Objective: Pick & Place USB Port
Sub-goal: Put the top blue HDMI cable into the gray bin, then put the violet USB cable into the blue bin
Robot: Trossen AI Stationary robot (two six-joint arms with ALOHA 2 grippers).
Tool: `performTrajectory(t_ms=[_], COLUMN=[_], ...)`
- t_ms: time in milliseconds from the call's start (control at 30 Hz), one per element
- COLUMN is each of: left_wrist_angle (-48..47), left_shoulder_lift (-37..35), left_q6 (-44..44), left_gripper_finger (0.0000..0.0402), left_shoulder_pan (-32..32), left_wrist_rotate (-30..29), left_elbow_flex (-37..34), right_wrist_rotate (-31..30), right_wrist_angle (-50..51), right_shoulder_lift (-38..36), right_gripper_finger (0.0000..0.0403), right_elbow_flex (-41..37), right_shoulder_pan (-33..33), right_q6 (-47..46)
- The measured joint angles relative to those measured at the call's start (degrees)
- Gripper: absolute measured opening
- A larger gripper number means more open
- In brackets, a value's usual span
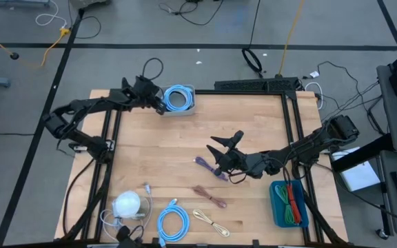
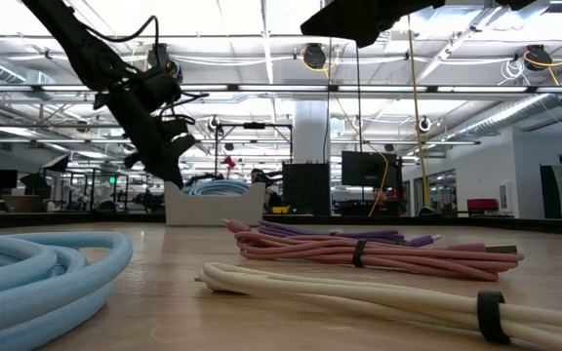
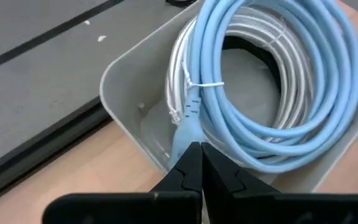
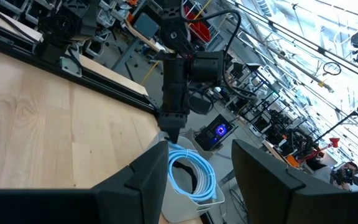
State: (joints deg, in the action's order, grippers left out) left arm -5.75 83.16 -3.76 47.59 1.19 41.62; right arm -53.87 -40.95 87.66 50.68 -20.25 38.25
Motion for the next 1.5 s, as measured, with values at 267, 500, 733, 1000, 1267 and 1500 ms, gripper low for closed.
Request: performTrajectory(t_ms=[267, 500, 733, 1000, 1267, 1500], left_wrist_angle=[0.99, 3.09, 5.36, 0.37, -0.42, -0.56], left_shoulder_lift=[-4.27, -10.12, -15.04, -15.39, -15.41, -15.45], left_q6=[0.16, 0.37, 1.61, 7.79, 7.66, 6.87], left_gripper_finger=[0.0000, 0.0004, 0.0036, 0.0074, 0.0088, 0.0088], left_shoulder_pan=[-0.50, -1.89, -15.22, -47.85, -63.77, -65.21], left_wrist_rotate=[1.62, 15.58, 37.89, 3.48, -25.09, -29.16], left_elbow_flex=[0.01, 0.01, 0.18, 0.18, 0.18, -1.50], right_wrist_rotate=[-0.03, -0.35, 0.04, 27.38, 36.63, 34.42], right_wrist_angle=[0.53, 1.49, 10.34, 32.52, 45.22, 48.42], right_shoulder_lift=[0.00, 0.00, 0.00, 0.47, 7.20, 11.60], right_gripper_finger=[0.0169, 0.0169, 0.0169, 0.0169, 0.0169, 0.0169], right_elbow_flex=[0.00, 0.00, 0.00, 0.00, 3.03, 4.76], right_shoulder_pan=[0.01, 0.25, 4.17, 11.77, 8.44, 7.80], right_q6=[-0.04, -2.59, -15.36, -45.51, -52.77, -58.21])
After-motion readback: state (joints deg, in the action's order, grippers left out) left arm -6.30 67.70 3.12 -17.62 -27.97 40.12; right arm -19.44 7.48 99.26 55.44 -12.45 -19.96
